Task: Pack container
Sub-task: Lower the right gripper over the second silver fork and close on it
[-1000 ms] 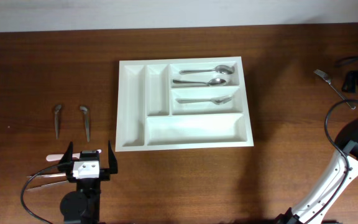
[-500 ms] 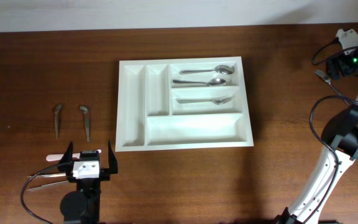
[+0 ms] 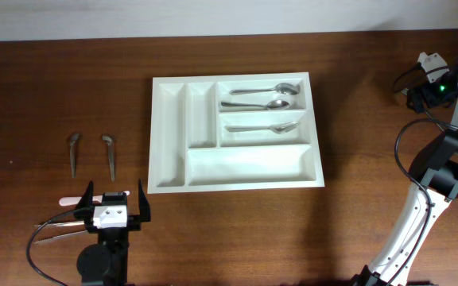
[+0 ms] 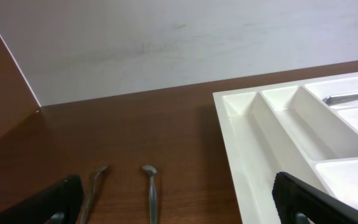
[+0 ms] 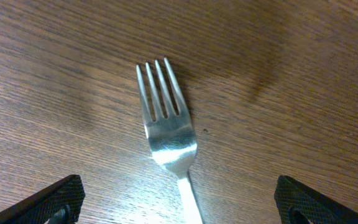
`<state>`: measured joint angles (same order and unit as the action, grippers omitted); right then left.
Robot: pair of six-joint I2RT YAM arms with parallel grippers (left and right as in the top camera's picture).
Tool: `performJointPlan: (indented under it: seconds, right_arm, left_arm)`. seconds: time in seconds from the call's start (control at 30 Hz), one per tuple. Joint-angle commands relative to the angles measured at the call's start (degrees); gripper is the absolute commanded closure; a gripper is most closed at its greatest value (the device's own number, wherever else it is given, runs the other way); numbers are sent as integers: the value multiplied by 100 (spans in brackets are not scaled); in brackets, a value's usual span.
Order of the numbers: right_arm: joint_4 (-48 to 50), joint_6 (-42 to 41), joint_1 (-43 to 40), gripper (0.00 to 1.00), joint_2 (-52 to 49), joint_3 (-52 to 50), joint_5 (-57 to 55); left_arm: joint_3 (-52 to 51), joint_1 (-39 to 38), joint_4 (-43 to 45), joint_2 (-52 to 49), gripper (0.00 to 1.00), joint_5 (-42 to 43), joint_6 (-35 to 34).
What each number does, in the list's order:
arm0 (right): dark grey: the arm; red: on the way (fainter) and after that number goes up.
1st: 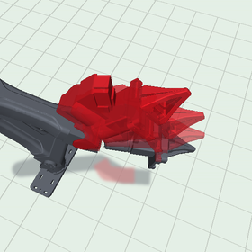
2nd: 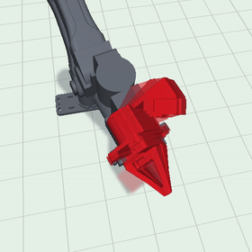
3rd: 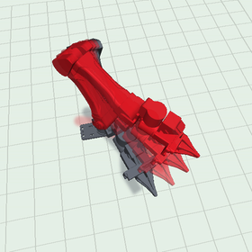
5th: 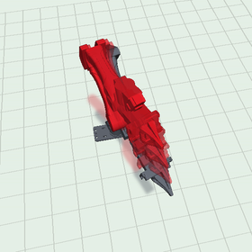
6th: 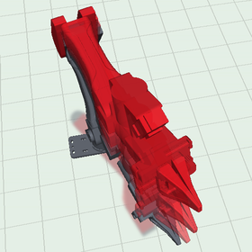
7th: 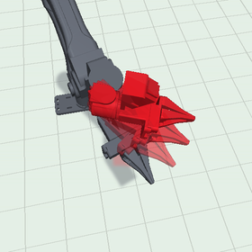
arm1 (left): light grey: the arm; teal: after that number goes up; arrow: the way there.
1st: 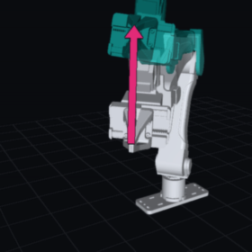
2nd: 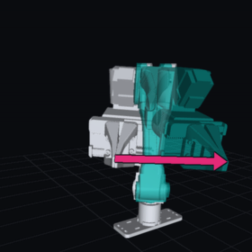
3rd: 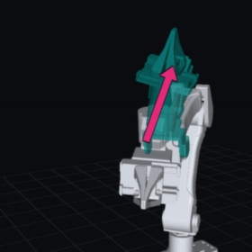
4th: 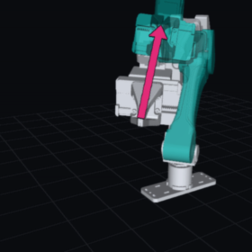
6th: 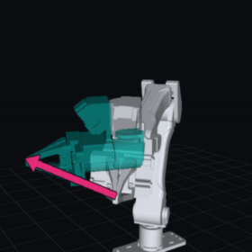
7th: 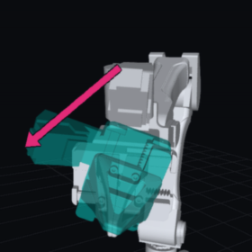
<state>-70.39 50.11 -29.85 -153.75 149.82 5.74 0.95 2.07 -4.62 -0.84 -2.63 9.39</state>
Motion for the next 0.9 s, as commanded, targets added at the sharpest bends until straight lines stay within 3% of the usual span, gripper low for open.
performJointPlan:
  seconds: [0.0,0.87]
  right_arm:
    - [-2,48,-22,1,-39,-177,116]
    - [48,-17,-138,1,-39,-855,162]
  left_arm:
    - [-42,35,13,50,1,-63,-55]
    - [-42,35,15,50,1,-63,-55]
